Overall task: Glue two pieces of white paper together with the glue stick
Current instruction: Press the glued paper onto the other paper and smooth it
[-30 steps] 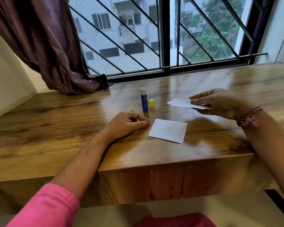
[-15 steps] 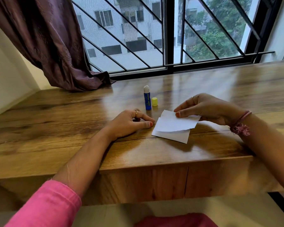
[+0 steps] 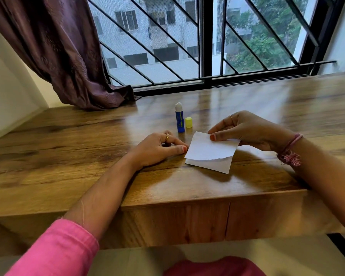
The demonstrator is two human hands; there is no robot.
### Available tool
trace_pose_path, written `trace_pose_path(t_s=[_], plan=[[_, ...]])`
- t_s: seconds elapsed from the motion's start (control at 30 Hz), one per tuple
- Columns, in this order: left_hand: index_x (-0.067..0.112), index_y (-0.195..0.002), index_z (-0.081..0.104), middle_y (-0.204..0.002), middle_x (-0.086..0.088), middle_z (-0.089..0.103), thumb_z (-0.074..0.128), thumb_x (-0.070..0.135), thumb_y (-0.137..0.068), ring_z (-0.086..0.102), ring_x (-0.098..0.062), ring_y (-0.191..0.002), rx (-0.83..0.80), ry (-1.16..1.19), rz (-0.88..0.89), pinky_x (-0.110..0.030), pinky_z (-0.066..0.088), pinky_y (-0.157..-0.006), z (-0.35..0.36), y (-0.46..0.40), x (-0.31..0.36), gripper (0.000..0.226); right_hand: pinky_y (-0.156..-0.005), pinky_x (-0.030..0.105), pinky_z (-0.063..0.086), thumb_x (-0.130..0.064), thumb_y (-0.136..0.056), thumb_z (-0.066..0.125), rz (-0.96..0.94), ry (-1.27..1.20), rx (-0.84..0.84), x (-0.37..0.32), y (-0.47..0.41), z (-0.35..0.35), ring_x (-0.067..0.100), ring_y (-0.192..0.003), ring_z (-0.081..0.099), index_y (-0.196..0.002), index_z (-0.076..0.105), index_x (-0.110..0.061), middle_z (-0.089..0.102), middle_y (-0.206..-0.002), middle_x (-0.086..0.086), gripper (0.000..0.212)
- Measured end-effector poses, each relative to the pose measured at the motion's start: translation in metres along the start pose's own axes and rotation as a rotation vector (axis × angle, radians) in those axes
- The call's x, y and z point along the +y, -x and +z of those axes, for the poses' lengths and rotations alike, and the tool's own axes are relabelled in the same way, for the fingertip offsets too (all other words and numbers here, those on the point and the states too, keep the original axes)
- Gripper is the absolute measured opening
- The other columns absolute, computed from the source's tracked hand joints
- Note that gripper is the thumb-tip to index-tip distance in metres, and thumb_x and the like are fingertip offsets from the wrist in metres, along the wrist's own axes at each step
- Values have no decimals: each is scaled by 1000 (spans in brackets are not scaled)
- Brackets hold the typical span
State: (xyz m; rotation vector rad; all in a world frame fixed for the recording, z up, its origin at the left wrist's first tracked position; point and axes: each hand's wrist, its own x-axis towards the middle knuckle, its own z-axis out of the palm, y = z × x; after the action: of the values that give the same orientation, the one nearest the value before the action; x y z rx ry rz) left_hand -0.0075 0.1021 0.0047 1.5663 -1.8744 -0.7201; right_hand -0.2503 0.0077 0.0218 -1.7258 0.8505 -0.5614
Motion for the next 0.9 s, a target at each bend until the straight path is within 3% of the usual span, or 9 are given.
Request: trace_pose_path(t_s=[0.13,0.27,0.57,0.9], plan=[[35,-96,74,-105,3,60,68,35,-84,57,-15,-100,9,-12,12,-8,41,-78,0,0,1,14,-53,21,55,-10,-75,74,-1,-9,0,-1,1,1,18,-69,71,-94,73,-4,75,-87,13,20],[33,-100,74,-105,4,60,68,36,-84,57,-16,-101,2,-24,13,-19,42,-85,0,0,1,17,-54,20,55,-10,-75,74,-1,-3,-5,-2,2,0,17,-68,71,-92,73,-5,76,-84,10,18],[33,-99,74,-105,0,60,69,34,-84,56,-12,-100,3,-16,10,-16,37,-78,0,1,2,16,-56,21,55,-10,-75,74,-13,14,-34,-2,3,2,18,-72,72,-93,74,-6,76,-86,10,18],[38,-96,74,-103,8,60,69,37,-83,56,-7,-98,1,-16,7,-12,35,-75,0,1,1,15,-59,23,57,-11,-74,74,-22,33,-37,-1,3,4,22,-77,72,-92,74,-7,76,-87,12,19]])
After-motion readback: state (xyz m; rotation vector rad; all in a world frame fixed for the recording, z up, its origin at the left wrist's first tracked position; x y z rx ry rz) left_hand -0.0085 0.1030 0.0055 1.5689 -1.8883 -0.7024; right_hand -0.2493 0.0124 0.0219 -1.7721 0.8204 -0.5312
